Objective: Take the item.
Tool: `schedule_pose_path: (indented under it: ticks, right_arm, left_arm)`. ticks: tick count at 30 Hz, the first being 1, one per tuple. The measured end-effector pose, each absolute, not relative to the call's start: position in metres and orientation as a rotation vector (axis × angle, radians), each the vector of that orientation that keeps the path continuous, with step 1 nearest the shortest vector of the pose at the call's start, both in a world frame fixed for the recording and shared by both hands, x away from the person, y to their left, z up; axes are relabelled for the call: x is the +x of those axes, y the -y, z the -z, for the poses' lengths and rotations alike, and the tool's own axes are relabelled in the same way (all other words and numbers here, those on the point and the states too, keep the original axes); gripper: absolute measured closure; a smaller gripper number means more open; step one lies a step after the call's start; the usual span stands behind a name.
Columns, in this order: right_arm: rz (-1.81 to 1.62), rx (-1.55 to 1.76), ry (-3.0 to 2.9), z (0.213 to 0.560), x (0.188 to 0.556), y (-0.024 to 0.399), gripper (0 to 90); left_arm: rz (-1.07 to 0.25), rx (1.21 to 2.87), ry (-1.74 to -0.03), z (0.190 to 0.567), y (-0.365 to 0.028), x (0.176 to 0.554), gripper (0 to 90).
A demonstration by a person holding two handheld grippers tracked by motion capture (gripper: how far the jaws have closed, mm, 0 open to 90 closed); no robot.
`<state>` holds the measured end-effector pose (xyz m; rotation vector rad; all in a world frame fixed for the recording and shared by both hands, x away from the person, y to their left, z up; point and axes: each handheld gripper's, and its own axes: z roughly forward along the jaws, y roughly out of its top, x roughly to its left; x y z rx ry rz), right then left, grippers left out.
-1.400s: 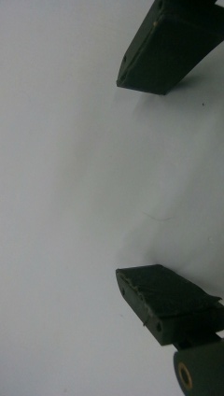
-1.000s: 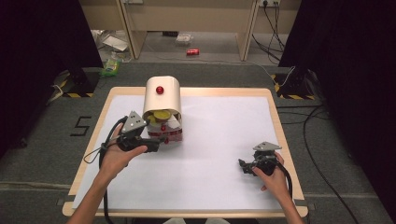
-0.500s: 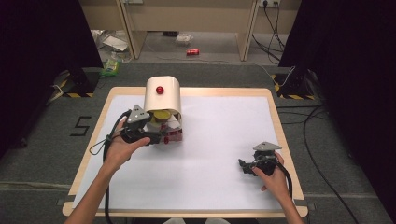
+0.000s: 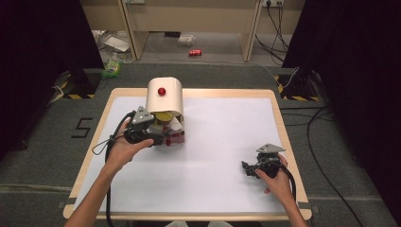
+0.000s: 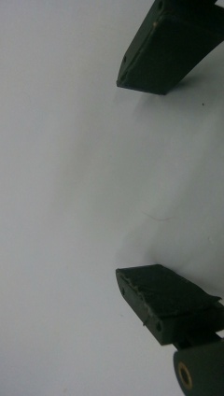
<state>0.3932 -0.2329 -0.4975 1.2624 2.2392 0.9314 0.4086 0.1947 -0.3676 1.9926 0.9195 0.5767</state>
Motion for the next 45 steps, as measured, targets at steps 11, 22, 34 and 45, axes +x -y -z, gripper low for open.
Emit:
schedule_pose_path:
  ticks: [11,22,34,45]
  right_arm:
    - [-0.932,1.263,-2.239,0.497,0.393,0.233,9.0]
    - [-0.932,1.263,-2.238,0.497,0.393,0.233,9.0]
    - [-0.933,1.263,-2.238,0.497,0.393,0.233,9.0]
    - [-0.932,1.264,-2.238,0.497,0.393,0.233,9.0]
  left_arm:
    - [-0.570,2.014,-0.895,0.369,-0.194,0.390,26.6]
    - [-0.585,2.002,-0.880,0.374,-0.193,0.373,27.4]
    - [-0.593,2.001,-0.867,0.377,-0.192,0.360,28.0]
    - [-0.586,2.009,-0.854,0.381,-0.191,0.350,28.0]
